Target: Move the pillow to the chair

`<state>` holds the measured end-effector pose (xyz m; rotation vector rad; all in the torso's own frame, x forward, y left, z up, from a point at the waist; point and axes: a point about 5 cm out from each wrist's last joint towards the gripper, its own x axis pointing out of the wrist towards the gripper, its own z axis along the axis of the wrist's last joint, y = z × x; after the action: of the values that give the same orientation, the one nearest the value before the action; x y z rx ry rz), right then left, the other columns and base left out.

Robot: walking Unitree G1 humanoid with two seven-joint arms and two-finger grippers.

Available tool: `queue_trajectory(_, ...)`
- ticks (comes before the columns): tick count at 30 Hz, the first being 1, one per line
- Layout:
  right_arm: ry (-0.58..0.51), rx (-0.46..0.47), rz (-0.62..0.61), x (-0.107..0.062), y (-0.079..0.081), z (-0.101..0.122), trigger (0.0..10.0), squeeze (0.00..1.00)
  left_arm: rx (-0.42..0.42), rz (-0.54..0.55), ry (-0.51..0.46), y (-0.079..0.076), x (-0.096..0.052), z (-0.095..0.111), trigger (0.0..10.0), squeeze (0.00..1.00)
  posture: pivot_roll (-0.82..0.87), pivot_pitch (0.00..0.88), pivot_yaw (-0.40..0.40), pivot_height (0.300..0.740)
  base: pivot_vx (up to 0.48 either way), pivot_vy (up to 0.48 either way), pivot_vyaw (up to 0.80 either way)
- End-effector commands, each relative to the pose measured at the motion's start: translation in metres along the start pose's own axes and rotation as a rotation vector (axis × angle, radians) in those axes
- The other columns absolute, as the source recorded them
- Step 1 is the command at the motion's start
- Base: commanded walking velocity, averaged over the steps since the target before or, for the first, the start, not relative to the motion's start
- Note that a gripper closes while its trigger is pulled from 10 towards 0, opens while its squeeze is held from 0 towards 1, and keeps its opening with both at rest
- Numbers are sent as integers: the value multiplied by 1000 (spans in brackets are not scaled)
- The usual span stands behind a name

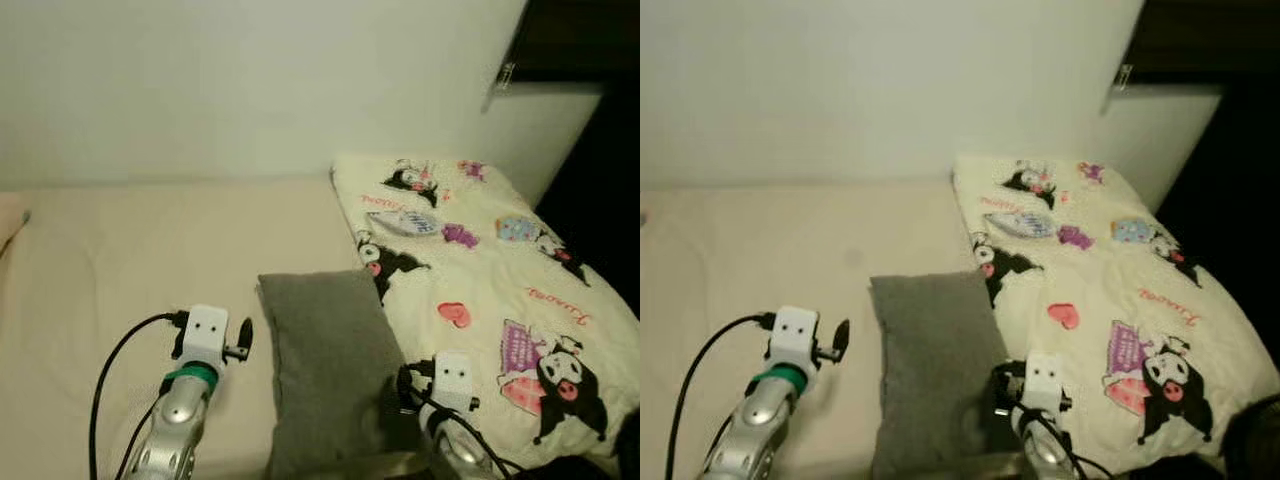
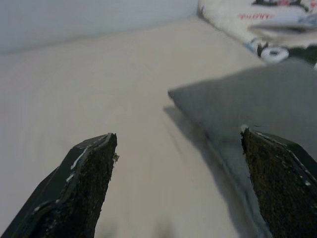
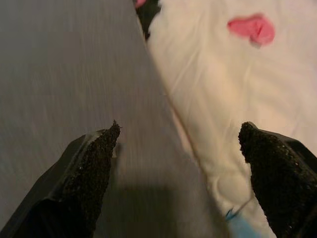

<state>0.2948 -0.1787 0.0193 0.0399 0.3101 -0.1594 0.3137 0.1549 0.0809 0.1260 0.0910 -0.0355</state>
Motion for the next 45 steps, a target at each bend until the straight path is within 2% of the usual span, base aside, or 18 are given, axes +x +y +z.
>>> queue_trajectory(1, 27, 6, -2, -3, 0, -8, 10000, 0, 8, 9, 27, 1, -3, -7, 10000, 0, -17, 11, 7, 617, 0, 0, 0)
queue_trajectory(8, 30, -9, 23, 2, 9, -3, 10000, 0, 28, 33, 33, 5, -2, -7, 10000, 0, -16, 27, 4, 617, 0, 0, 0)
queue_trajectory(14, 0, 15, 28, 7, 15, 8, 10000, 0, 1, 69, 47, 9, -4, -11, 10000, 0, -14, 22, -4, 617, 0, 0, 0)
queue_trajectory(15, -40, 42, 34, 12, 17, 20, 10000, 0, -4, 67, 40, 8, -6, -11, 10000, 0, -10, 20, -14, 617, 0, 0, 0)
queue_trajectory(18, -63, 50, 40, 16, 19, 28, 10000, 0, -5, 69, 37, 9, -7, -11, 10000, 0, -10, 20, -14, 617, 0, 0, 0)
queue_trajectory(23, -67, 57, 35, 22, 19, 37, 10000, 0, -10, 77, 35, 10, -9, -12, 10000, 0, -10, 39, -19, 617, 0, 0, 0)
queue_trajectory(26, -33, 65, 12, 29, 14, 44, 10000, 0, -7, 85, 21, 13, -14, -13, 10000, 0, -7, 47, -21, 617, 0, 0, 0)
queue_trajectory(30, 28, 94, -52, 35, 3, 48, 10000, 0, 3, 121, 19, 25, -22, -16, 10000, 0, 19, 76, -28, 617, 0, 0, 0)
queue_trajectory(33, 64, 149, -95, 43, -3, 61, 10000, 0, 19, 192, 0, 48, -36, -17, 10000, 0, 77, 96, -40, 617, 0, 0, 0)
queue_trajectory(36, 69, 174, -97, 44, -2, 64, 10000, 0, 22, 206, -7, 53, -40, -17, 10000, 0, 77, 96, -40, 617, 0, 0, 0)
queue_trajectory(38, 107, 237, -38, 45, 11, 66, 10000, 0, 35, 246, -15, 66, -49, -16, 10000, 0, 103, 91, -48, 617, 0, 0, 0)
queue_trajectory(40, 144, 235, 45, 44, 27, 62, 10000, 0, 43, 268, -16, 73, -52, -16, 10000, 0, 110, 98, -48, 617, 0, 0, 0)
queue_trajectory(41, 144, 235, 45, 44, 27, 62, 10000, 0, 43, 268, -16, 73, -52, -16, 10000, 0, 110, 98, -48, 617, 0, 0, 0)
queue_trajectory(43, 181, 176, 251, 37, 63, 53, 10000, 0, 52, 282, -20, 80, -54, -15, 10000, 0, 117, 86, -44, 617, 0, 0, 0)
queue_trajectory(44, 181, 176, 251, 37, 63, 53, 10000, 0, 52, 282, -20, 80, -54, -15, 10000, 0, 117, 86, -44, 617, 0, 0, 0)
queue_trajectory(45, 204, 170, 342, 31, 80, 46, 10000, 0, 54, 286, -22, 83, -55, -14, 10000, 0, 116, 78, -39, 617, 0, 0, 0)
